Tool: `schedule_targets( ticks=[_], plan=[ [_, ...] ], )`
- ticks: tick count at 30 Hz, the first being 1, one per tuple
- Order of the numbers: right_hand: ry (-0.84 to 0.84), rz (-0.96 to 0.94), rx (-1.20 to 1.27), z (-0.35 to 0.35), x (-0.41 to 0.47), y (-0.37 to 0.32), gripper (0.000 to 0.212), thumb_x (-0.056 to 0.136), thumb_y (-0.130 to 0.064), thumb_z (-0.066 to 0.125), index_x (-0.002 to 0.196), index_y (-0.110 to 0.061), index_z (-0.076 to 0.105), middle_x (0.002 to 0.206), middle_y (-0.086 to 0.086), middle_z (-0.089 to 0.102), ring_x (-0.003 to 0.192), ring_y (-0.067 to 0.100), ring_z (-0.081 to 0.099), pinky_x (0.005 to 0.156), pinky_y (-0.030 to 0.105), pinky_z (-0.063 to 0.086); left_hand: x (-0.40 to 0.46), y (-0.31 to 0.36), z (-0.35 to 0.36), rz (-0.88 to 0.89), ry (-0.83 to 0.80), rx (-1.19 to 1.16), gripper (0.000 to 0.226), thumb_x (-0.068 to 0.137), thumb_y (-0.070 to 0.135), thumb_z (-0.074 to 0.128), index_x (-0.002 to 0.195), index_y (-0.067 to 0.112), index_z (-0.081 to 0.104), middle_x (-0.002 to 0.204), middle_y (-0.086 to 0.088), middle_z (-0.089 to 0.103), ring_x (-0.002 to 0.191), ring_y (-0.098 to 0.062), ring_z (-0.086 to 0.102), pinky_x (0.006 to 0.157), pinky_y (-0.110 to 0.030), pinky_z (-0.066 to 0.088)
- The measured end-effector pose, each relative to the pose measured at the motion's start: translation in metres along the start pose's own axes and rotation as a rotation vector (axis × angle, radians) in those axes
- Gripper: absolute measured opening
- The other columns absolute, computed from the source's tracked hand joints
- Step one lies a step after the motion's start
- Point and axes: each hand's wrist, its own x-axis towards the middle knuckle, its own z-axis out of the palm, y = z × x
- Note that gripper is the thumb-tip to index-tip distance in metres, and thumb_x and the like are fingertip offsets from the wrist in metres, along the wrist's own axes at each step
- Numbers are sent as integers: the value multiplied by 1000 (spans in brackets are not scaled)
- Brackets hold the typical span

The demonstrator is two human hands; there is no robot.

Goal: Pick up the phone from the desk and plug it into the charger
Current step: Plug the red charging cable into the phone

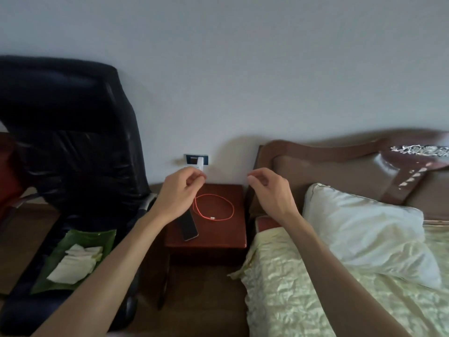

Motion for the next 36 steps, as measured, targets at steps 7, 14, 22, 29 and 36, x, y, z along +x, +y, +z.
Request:
schedule_targets(
  ticks=[7, 14, 22, 29, 36],
  plan=[
    [46, -4, 31, -7, -6, -14, 16, 91, -25, 62, 99, -20, 75, 87, -6, 73, 84, 8, 66, 80, 23, 48, 1, 14, -20, 63, 42, 4, 19, 97, 15, 53, 100, 17, 71, 95, 5, 72, 94, -12, 66, 89, -39, 55],
    [26, 9, 63, -3, -5, -17, 18, 92, -26, 61, 101, -18, 74, 86, -3, 74, 86, 11, 67, 72, 14, 44, 4, 12, -27, 60, 43, 12, 18, 96, 15, 54, 100, 16, 72, 96, 2, 71, 94, -14, 66, 89, -41, 55],
    [-24, 11, 53, 3, 12, -10, 15, 91, -23, 61, 96, -18, 74, 85, -3, 73, 83, 13, 66, 76, 23, 47, 15, 0, -24, 6, 62, 7, 17, 96, 16, 55, 97, 18, 72, 95, 5, 71, 95, -13, 66, 91, -41, 54],
    [-136, 66, 25, 40, 36, 19, 16, 90, -24, 62, 96, -18, 75, 83, -1, 73, 76, 14, 64, 84, 37, 56, 22, -40, -17, -111, 63, 29, 17, 96, 20, 55, 99, 17, 72, 95, 3, 72, 93, -14, 67, 91, -39, 55],
    [-262, 142, -57, 103, 78, 44, 17, 92, -21, 60, 99, -19, 75, 83, -5, 71, 81, 12, 67, 77, 27, 54, 60, -113, -2, -221, -27, 113, 18, 97, 18, 55, 103, 14, 71, 99, 0, 71, 93, -14, 65, 90, -38, 54]
  ],
)
